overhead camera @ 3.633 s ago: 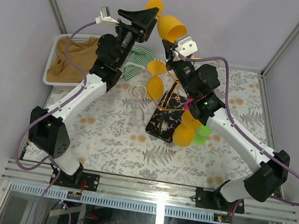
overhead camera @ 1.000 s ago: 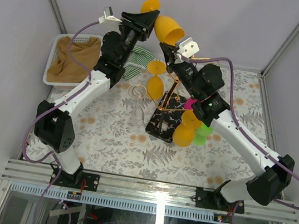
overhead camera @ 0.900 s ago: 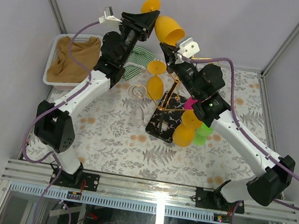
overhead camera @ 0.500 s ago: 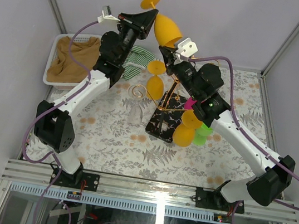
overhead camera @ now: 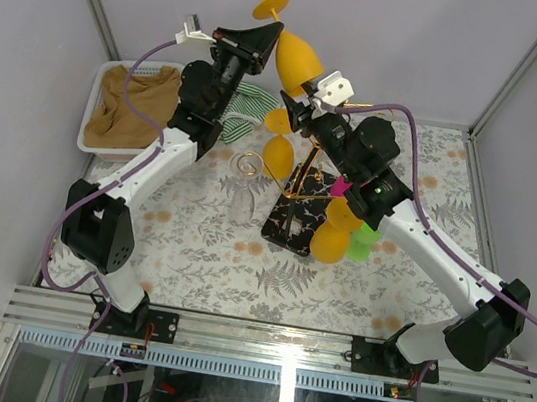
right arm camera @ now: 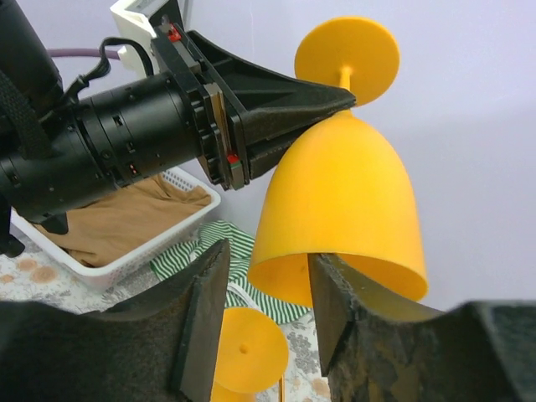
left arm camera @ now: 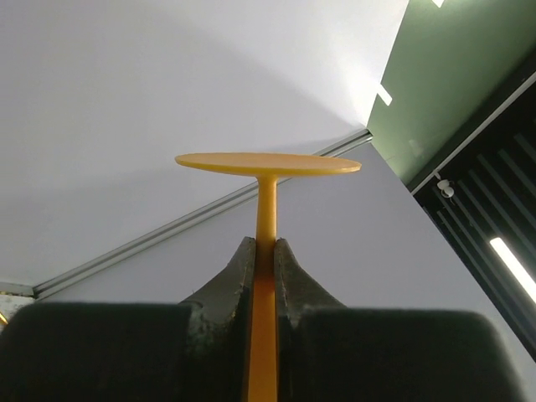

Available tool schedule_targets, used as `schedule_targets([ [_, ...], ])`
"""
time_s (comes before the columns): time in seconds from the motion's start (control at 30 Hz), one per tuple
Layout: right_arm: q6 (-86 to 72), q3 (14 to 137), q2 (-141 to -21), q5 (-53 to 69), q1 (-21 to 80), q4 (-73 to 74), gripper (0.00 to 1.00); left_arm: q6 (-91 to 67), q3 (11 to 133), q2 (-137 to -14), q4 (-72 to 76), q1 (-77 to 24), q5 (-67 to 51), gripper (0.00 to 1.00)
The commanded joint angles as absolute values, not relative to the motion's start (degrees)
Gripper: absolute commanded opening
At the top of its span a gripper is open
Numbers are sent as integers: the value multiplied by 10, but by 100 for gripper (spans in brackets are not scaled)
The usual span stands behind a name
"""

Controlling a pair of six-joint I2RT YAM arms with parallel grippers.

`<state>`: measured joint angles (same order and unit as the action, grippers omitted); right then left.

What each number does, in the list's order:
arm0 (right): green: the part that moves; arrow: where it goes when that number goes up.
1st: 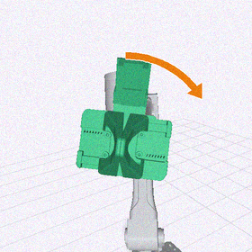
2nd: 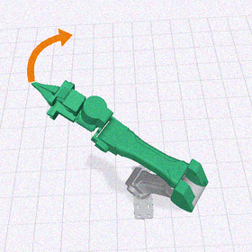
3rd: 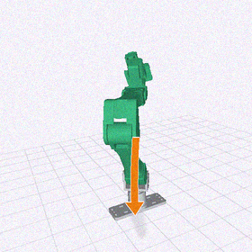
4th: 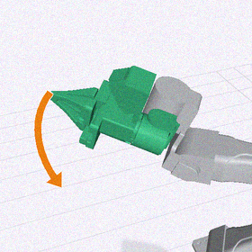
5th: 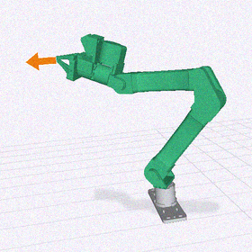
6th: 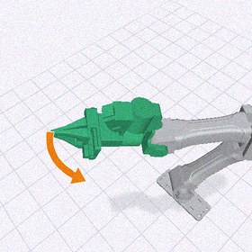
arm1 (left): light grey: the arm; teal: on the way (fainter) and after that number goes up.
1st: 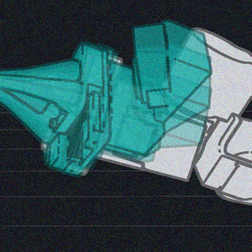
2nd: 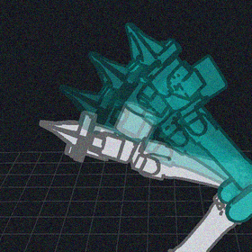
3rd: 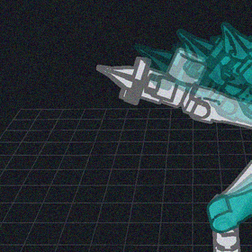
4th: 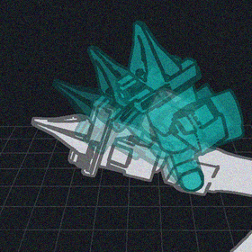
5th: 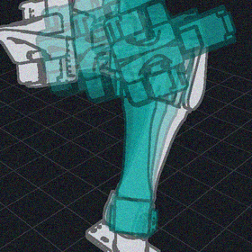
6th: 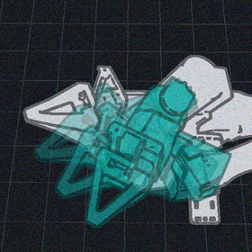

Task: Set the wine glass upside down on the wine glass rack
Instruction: Turn the wine glass upside down at the wine rack.

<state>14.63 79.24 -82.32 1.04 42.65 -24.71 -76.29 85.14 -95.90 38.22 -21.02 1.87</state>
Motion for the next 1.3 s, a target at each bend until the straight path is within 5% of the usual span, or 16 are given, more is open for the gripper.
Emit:
schedule_targets([
  [0.0,165,787,-792,-14,429,-295,55,-740,840,-950,436,-197,10,0],
  [0.73,140,867,-824,-50,403,-165,99,-571,838,-915,433,-114,72,0],
  [1.27,70,1251,-1067,-27,262,125,99,-221,826,-869,376,-113,96,0],
])
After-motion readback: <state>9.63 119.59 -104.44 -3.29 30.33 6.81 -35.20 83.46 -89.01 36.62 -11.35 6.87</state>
